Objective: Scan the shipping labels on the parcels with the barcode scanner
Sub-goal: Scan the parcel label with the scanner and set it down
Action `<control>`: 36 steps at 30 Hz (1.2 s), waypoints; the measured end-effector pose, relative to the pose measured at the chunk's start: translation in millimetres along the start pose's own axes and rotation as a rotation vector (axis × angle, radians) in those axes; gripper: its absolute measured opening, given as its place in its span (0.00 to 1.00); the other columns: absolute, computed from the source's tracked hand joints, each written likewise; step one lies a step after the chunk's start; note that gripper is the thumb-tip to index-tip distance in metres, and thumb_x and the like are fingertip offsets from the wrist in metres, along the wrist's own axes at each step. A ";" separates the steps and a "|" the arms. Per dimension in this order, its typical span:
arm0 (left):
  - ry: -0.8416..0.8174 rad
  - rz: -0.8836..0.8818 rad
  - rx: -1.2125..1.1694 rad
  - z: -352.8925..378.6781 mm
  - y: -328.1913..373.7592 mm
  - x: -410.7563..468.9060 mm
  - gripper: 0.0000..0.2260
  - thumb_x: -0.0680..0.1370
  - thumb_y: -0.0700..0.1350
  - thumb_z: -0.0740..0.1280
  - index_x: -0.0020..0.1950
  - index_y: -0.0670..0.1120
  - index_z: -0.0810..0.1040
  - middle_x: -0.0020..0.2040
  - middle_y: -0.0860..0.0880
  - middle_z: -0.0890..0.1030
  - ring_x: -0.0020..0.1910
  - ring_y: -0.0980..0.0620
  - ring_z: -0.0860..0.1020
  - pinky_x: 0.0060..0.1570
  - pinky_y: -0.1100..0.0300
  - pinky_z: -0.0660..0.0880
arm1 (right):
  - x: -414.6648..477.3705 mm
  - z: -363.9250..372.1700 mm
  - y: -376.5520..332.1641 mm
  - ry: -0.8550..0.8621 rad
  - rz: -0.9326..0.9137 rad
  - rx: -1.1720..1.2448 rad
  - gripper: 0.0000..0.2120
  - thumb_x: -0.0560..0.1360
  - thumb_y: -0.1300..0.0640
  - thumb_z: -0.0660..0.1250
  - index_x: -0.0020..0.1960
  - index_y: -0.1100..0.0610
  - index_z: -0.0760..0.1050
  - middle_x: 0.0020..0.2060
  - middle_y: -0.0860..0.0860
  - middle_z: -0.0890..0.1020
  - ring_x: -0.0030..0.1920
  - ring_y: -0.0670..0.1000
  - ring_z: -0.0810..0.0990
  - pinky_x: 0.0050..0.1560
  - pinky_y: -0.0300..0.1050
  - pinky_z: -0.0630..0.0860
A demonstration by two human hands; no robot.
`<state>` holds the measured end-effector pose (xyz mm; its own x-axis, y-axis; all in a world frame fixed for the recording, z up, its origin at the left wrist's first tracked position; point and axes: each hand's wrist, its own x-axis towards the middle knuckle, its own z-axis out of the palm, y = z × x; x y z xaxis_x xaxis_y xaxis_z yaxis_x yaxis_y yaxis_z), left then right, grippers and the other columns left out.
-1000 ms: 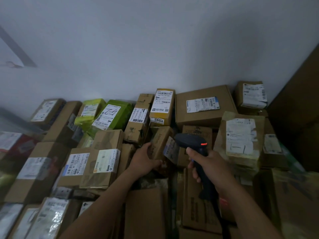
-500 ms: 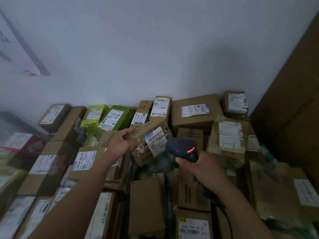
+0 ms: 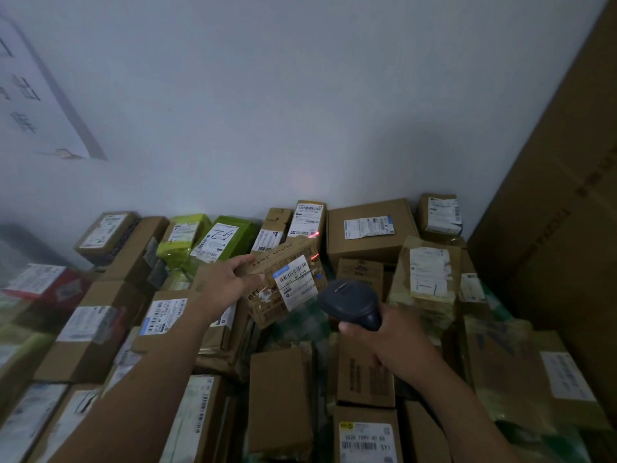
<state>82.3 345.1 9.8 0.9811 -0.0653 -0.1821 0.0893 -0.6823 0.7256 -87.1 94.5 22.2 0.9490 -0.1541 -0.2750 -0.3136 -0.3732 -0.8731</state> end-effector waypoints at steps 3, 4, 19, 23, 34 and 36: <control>-0.020 -0.011 -0.020 5.9 -0.7 0.0 0.26 0.75 0.43 0.74 0.72 0.47 0.73 0.59 0.48 0.78 0.42 0.63 0.75 0.33 0.74 0.72 | -0.6 0.2 -1.1 -0.020 0.005 -0.019 0.10 0.72 0.46 0.72 0.50 0.45 0.75 0.34 0.45 0.79 0.33 0.41 0.76 0.34 0.35 0.69; -0.024 -0.007 -0.030 7.8 -1.8 0.7 0.26 0.75 0.42 0.73 0.73 0.45 0.72 0.61 0.46 0.78 0.41 0.63 0.75 0.32 0.74 0.71 | -0.4 0.5 -0.9 -0.027 0.007 -0.023 0.10 0.73 0.46 0.72 0.50 0.45 0.74 0.35 0.45 0.80 0.33 0.41 0.76 0.34 0.35 0.70; 0.036 -0.011 0.146 43.9 2.5 -4.9 0.27 0.75 0.55 0.72 0.72 0.50 0.72 0.63 0.49 0.79 0.59 0.48 0.78 0.57 0.57 0.74 | 15.7 -5.7 13.0 0.042 0.038 0.128 0.05 0.74 0.49 0.72 0.47 0.47 0.77 0.22 0.46 0.79 0.22 0.42 0.75 0.25 0.36 0.71; -0.020 -0.080 0.092 70.8 -9.1 -4.0 0.24 0.78 0.52 0.69 0.72 0.49 0.68 0.64 0.47 0.78 0.55 0.50 0.77 0.51 0.57 0.73 | 24.3 -7.6 21.0 0.070 0.049 0.124 0.08 0.75 0.50 0.71 0.43 0.53 0.78 0.22 0.52 0.76 0.21 0.48 0.74 0.24 0.38 0.70; -0.394 -0.207 0.252 100.2 -38.3 11.4 0.27 0.84 0.47 0.61 0.78 0.40 0.53 0.72 0.40 0.70 0.69 0.41 0.72 0.64 0.51 0.70 | 43.2 2.1 38.9 0.001 0.099 0.120 0.12 0.75 0.47 0.69 0.37 0.52 0.76 0.25 0.57 0.78 0.24 0.50 0.76 0.30 0.42 0.74; -0.435 -0.206 0.287 101.9 -45.5 11.9 0.24 0.84 0.47 0.59 0.77 0.40 0.57 0.72 0.40 0.70 0.69 0.41 0.71 0.65 0.52 0.68 | 45.6 1.5 38.9 -0.007 0.108 0.117 0.14 0.75 0.46 0.70 0.37 0.54 0.76 0.26 0.58 0.79 0.25 0.51 0.77 0.31 0.43 0.74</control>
<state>72.5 301.2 -93.0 0.7818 -0.1629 -0.6019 0.1614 -0.8795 0.4476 -56.0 74.3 -25.0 0.9105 -0.1805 -0.3721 -0.4080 -0.2452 -0.8794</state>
